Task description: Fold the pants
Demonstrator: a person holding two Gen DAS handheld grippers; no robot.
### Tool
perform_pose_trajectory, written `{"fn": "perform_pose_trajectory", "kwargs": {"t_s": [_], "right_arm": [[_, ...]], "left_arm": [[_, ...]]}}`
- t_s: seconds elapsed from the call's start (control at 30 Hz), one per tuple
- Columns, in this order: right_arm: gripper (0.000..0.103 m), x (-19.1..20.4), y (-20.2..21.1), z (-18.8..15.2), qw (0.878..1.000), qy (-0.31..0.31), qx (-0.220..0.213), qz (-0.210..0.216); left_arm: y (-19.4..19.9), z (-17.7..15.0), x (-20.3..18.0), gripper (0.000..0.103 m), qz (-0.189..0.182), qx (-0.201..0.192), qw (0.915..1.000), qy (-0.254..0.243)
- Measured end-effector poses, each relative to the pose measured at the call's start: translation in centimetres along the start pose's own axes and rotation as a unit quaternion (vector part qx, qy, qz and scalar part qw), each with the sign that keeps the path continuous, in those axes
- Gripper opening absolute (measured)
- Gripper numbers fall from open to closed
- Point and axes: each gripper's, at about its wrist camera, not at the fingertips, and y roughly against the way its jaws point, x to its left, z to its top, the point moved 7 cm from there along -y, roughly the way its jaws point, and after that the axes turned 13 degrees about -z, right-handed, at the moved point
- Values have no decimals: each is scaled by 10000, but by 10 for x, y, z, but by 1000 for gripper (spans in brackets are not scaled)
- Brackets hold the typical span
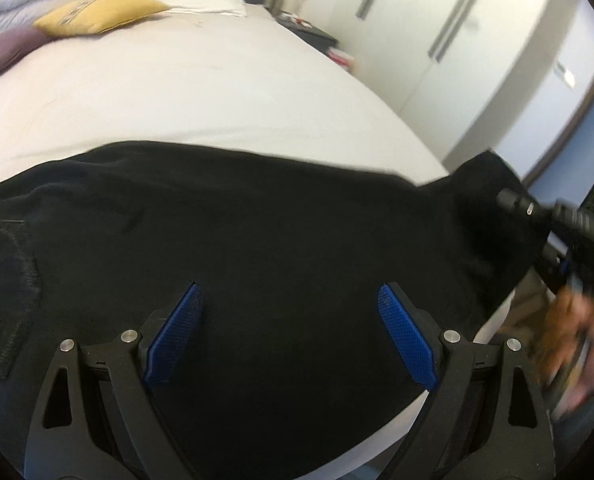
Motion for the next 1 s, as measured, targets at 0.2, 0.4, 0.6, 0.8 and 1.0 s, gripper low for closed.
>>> {"fn": "perform_pose_trajectory", "kwargs": {"t_s": [0.2,0.4,0.6,0.8,1.0], "right_arm": [[8,102,-22,-96,9333,3495,-51,-821],[8,100,-17,-105,9222,3741,-168,-970],[8,107,-6,-108,8996,4186,-563,-1114],[8,111,-4,-112,8877,4400,-688,-1165],[8,130,0,-123,8732,4663,-816,-1160]], "left_arm": [[4,9,14,90,-798,-133,9935,796],[-27,14,14,90,-1418,94,9773,1573],[-58,37,-6,90,-1809,304,9673,1752],[-88,53,-21,90,-2006,521,9612,1821],[-106,49,-30,26,-2048,821,9584,1809]]}}
